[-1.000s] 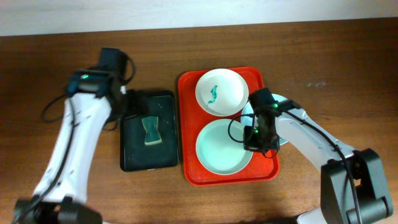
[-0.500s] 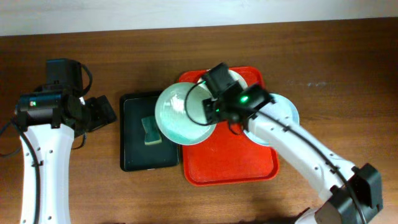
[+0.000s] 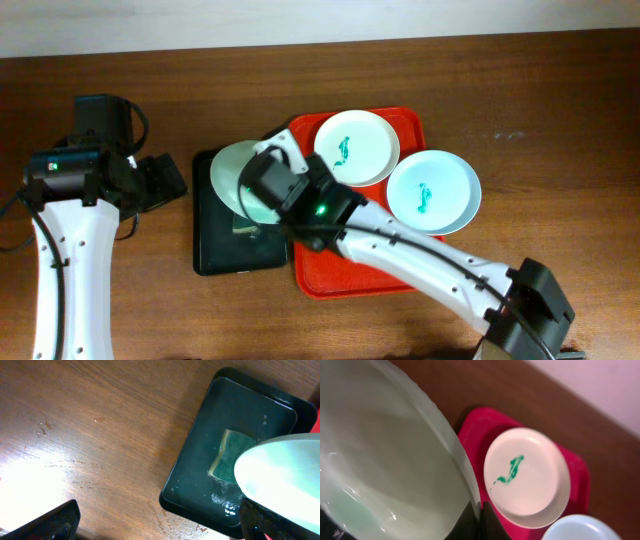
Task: Clean dirty plates on tray and stack at the side
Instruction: 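Lift the gripped plate with the right gripper and tilt it over the black tray, then carry the plate right and set it on the table with the right gripper, then grasp the light-blue plate rim with the right gripper and pull it down, then grasp the sponge again with the left gripper and lift it, then scrub the light-blue plate with the sponge in the left gripper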
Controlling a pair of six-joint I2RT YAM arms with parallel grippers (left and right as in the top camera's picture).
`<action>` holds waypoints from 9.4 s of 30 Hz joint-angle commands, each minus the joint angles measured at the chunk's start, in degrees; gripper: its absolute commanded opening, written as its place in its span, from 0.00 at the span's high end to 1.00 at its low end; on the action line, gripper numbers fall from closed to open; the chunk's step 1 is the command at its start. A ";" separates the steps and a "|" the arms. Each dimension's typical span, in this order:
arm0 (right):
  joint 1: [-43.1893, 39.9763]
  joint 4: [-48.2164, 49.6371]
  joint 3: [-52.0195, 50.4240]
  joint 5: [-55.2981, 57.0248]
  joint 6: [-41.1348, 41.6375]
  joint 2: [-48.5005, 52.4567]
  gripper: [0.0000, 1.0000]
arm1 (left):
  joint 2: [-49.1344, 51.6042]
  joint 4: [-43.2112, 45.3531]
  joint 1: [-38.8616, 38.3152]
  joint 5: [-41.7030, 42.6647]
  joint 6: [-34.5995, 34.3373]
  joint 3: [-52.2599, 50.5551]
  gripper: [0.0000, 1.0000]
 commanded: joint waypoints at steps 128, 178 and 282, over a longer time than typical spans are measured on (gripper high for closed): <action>-79.80 -21.44 -18.64 -51.17 -2.23 -19.82 0.48 | -0.39 -0.02 0.24 -0.83 0.26 0.57 0.01; -37.68 -8.39 -30.32 -42.91 26.32 -9.09 0.64 | -0.39 -0.02 0.24 -0.83 0.26 0.57 0.01; -37.79 -25.92 -16.33 -43.98 7.10 -10.40 0.64 | 19.71 15.23 -18.05 5.55 5.64 -4.87 1.00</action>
